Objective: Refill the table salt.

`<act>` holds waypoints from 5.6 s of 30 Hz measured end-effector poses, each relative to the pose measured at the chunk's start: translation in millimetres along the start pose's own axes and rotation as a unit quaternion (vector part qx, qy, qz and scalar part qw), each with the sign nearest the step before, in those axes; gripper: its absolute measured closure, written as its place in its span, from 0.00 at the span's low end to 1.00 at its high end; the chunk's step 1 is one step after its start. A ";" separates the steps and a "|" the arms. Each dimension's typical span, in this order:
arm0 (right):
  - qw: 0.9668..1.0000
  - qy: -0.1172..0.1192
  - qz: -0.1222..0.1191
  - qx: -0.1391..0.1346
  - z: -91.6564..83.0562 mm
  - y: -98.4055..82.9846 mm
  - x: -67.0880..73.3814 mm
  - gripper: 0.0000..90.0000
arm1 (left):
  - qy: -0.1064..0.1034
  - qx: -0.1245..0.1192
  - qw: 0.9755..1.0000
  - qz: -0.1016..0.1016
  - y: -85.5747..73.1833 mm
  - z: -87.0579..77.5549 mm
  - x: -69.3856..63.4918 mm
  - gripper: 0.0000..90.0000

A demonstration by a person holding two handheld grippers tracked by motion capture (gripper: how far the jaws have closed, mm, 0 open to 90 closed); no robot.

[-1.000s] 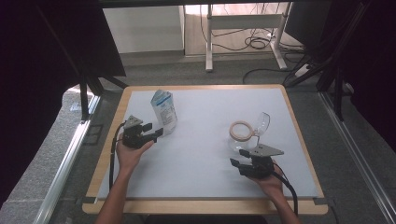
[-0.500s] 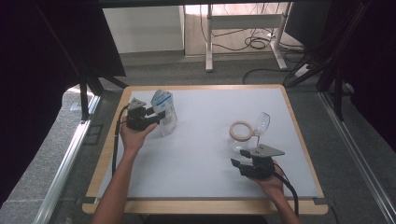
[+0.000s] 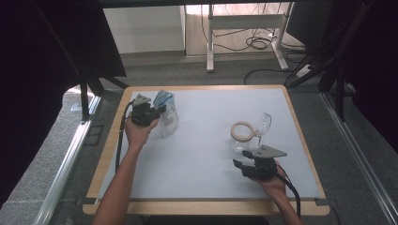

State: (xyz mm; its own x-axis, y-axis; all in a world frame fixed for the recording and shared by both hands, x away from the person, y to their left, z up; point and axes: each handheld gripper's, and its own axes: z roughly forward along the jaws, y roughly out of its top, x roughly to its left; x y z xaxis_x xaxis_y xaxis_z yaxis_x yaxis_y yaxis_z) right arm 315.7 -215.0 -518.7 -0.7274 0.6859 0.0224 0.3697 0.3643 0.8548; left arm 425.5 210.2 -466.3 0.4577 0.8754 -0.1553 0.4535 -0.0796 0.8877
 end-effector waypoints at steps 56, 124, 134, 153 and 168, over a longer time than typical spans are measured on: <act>0.999 -0.018 -0.037 -0.010 15.6 3.8 25.1 0.48 | -0.129 -0.030 0.991 0.024 14.4 -15.6 -61.2 1.00; 0.994 -0.030 -0.103 -0.022 92.6 46.0 61.5 0.43 | -0.233 -0.012 0.971 0.042 34.9 -23.1 -136.1 1.00; 0.995 -0.022 -0.095 -0.031 83.7 42.3 56.0 0.49 | -0.245 -0.007 0.968 0.049 38.3 -20.7 -145.4 1.00; 0.996 -0.050 -0.072 -0.036 84.6 45.8 50.8 0.35 | -0.264 -0.018 0.963 0.050 40.1 -31.8 -150.0 1.00; 0.996 0.000 -0.076 -0.038 75.1 39.8 50.6 0.54 | -0.259 -0.001 0.965 0.040 41.5 -7.5 -148.8 1.00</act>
State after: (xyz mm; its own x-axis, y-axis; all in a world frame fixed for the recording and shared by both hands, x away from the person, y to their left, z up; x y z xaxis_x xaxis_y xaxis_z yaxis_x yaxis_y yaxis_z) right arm 337.0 -118.5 -522.5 -0.7710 0.6272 -0.1104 0.2105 0.4146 0.8853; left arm 370.5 80.2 -403.1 0.8123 0.5108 -0.2816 0.3996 -0.1356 0.9066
